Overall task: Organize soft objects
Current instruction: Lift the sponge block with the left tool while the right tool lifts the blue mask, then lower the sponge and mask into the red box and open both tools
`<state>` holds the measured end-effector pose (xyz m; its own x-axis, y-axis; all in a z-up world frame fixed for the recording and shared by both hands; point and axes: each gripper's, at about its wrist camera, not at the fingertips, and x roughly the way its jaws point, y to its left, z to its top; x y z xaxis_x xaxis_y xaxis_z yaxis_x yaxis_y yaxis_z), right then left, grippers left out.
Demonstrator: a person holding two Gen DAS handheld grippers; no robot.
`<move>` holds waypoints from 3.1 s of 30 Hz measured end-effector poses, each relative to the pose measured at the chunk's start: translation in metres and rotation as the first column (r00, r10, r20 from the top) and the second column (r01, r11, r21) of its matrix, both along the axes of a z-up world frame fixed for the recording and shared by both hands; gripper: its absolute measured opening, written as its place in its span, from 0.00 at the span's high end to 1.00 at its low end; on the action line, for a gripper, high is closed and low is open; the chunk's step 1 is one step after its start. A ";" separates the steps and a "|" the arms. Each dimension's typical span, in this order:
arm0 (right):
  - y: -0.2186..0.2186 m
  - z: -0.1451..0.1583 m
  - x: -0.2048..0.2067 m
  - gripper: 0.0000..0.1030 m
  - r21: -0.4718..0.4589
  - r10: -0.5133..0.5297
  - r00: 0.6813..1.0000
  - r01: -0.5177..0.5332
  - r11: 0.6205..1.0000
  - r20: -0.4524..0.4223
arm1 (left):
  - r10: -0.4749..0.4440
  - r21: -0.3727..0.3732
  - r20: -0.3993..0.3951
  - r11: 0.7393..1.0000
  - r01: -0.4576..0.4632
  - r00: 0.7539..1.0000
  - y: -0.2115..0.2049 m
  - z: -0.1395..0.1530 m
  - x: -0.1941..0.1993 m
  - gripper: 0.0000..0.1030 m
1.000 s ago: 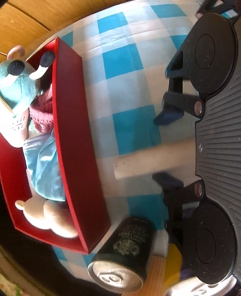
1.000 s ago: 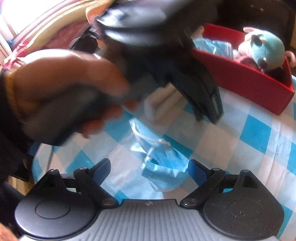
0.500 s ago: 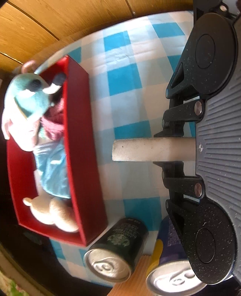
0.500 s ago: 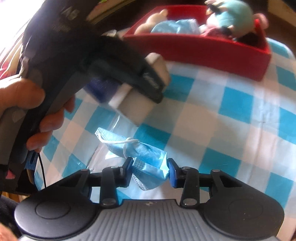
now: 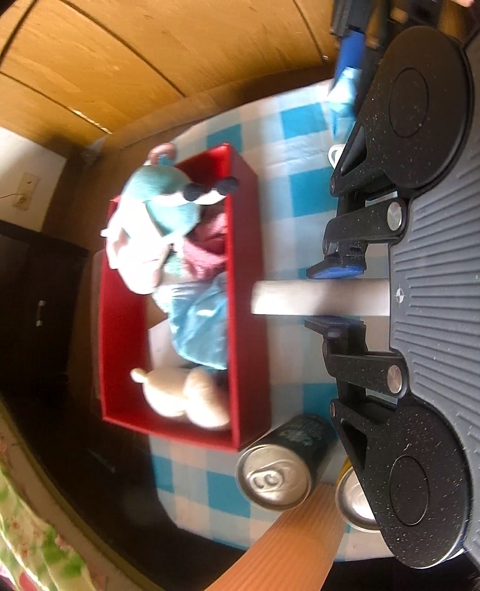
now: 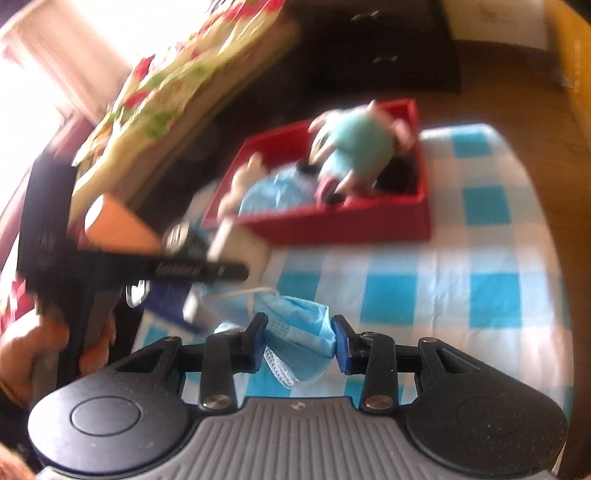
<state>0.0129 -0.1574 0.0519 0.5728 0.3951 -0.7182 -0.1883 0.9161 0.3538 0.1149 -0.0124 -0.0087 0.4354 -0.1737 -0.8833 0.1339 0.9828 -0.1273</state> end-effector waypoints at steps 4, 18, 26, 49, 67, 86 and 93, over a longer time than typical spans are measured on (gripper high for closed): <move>-0.006 0.019 0.009 0.85 0.046 -0.043 0.997 0.040 0.998 0.057 | -0.001 -0.012 0.013 1.000 0.001 1.000 -0.003 0.006 0.003 0.80; -0.001 -0.043 0.030 0.80 -0.118 -0.018 0.993 0.004 0.993 -0.115 | -0.018 0.200 -0.093 0.979 0.036 0.996 -0.039 -0.070 0.019 0.48; 0.021 -0.062 0.020 0.28 -0.299 0.155 0.982 -0.179 0.937 -0.105 | -0.003 0.201 -0.096 0.979 0.022 0.995 -0.041 -0.072 0.022 0.44; 0.012 -0.078 0.021 0.91 -0.309 0.078 0.977 -0.139 0.941 -0.200 | 0.014 0.160 -0.088 0.987 0.000 0.996 -0.042 -0.063 0.023 0.45; -0.005 0.026 0.070 0.93 -0.008 -0.100 0.990 0.101 0.995 0.100 | 0.055 -0.039 0.164 0.998 -0.049 0.985 -0.024 0.038 0.039 0.44; 0.023 0.026 0.166 0.55 0.058 -0.168 0.969 0.160 0.985 0.182 | 0.164 0.005 0.216 0.986 -0.169 0.963 -0.005 0.017 0.102 0.26; 0.013 0.034 0.135 0.55 0.039 -0.210 0.955 0.207 0.978 0.211 | 0.207 -0.009 0.211 0.978 -0.210 0.955 0.006 0.026 0.078 0.24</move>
